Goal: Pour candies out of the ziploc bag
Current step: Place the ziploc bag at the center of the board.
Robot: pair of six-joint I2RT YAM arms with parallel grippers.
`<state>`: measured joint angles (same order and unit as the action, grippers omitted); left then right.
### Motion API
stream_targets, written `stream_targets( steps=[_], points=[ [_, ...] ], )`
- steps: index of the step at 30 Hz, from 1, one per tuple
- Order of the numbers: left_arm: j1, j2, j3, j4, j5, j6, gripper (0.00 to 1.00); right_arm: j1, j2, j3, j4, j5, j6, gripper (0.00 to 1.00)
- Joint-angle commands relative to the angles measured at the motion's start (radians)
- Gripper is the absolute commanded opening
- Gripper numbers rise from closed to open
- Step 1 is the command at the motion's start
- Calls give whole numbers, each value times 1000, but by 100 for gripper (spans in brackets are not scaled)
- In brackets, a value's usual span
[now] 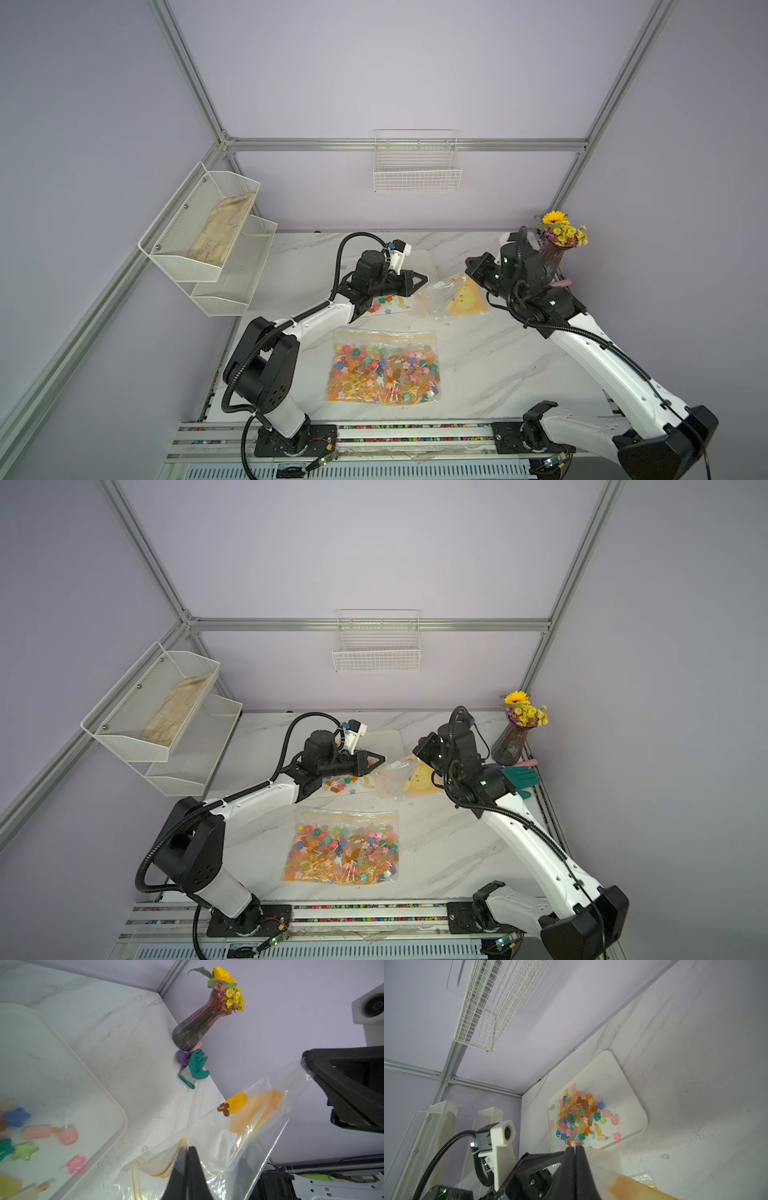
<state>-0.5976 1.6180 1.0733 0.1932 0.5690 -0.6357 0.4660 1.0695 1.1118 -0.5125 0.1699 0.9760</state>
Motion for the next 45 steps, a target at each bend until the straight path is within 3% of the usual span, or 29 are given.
stream_targets(
  steps=[1, 5, 8, 16, 24, 30, 34, 37, 42, 45],
  points=[
    [-49, -35, -61, -1, -5, -5, 5, -6, -64, -78, -132, 122, 90, 0],
    [-109, -23, -82, 3, -34, -10, 7, -33, -110, -155, -199, 191, 123, 0],
    [-144, 11, -74, 7, -43, -19, 9, -119, -113, -185, -211, 183, 99, 0],
    [-180, 181, 33, 28, -8, -31, 16, -326, 69, -175, -191, 199, -28, 0],
    [-155, 191, 66, 72, -32, 0, 42, -487, 223, -145, -127, 201, -109, 0],
    [-47, 83, 11, 65, -12, 40, 58, -558, 342, -77, -100, 193, -124, 1],
    [37, 12, -28, 14, 23, 80, 63, -561, 390, -29, -98, 198, -113, 37],
    [59, -25, -13, -107, 46, 193, 63, -563, 372, -13, -82, 197, -111, 62],
    [57, -42, 85, -451, 50, 477, 63, -562, 293, 32, -80, 161, -181, 70],
    [42, -51, 131, -640, -9, 629, 61, -561, 200, 29, -30, -32, -282, 69]
  ],
)
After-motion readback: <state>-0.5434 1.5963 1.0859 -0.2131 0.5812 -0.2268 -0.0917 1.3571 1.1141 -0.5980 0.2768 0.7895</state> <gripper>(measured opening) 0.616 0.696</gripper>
